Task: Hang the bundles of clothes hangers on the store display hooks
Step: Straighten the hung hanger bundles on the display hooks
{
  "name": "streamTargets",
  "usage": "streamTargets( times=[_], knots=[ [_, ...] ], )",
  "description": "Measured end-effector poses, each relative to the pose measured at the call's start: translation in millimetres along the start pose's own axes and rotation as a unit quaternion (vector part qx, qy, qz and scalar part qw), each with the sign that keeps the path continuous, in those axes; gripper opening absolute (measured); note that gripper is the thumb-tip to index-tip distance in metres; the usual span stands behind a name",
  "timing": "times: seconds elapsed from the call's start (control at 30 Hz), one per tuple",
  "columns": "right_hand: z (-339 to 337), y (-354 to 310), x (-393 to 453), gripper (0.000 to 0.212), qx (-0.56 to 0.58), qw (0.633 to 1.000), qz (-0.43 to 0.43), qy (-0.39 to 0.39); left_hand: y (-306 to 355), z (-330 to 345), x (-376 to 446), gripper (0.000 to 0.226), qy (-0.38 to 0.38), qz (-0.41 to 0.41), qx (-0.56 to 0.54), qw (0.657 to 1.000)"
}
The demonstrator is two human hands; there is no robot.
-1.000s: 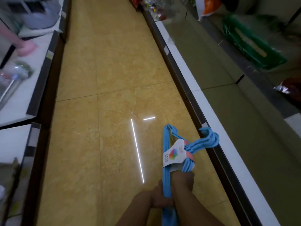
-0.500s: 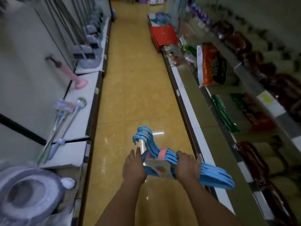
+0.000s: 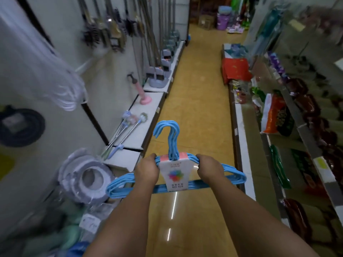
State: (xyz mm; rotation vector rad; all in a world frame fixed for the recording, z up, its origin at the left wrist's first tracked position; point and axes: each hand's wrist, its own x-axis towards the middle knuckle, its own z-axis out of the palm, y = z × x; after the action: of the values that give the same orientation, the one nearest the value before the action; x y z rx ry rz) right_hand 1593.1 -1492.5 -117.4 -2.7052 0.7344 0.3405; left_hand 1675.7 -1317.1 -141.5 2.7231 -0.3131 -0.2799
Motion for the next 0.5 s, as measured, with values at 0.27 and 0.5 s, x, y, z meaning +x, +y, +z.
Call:
streamTargets(
  times=[0.27,0.5],
  knots=[
    [2.3,-55.5,-36.2,0.021,-0.121,0.972,-0.203,-0.002,-52.1,-28.8,-92.0,0.029,0.053,-0.151,-0.003,0.987],
    [31.7,-110.0,-112.0,0.025,-0.222,0.886,-0.406,-0.044,-90.0,-32.6,-224.9,0.03,0.105,-0.335,-0.02,0.936]
  ],
)
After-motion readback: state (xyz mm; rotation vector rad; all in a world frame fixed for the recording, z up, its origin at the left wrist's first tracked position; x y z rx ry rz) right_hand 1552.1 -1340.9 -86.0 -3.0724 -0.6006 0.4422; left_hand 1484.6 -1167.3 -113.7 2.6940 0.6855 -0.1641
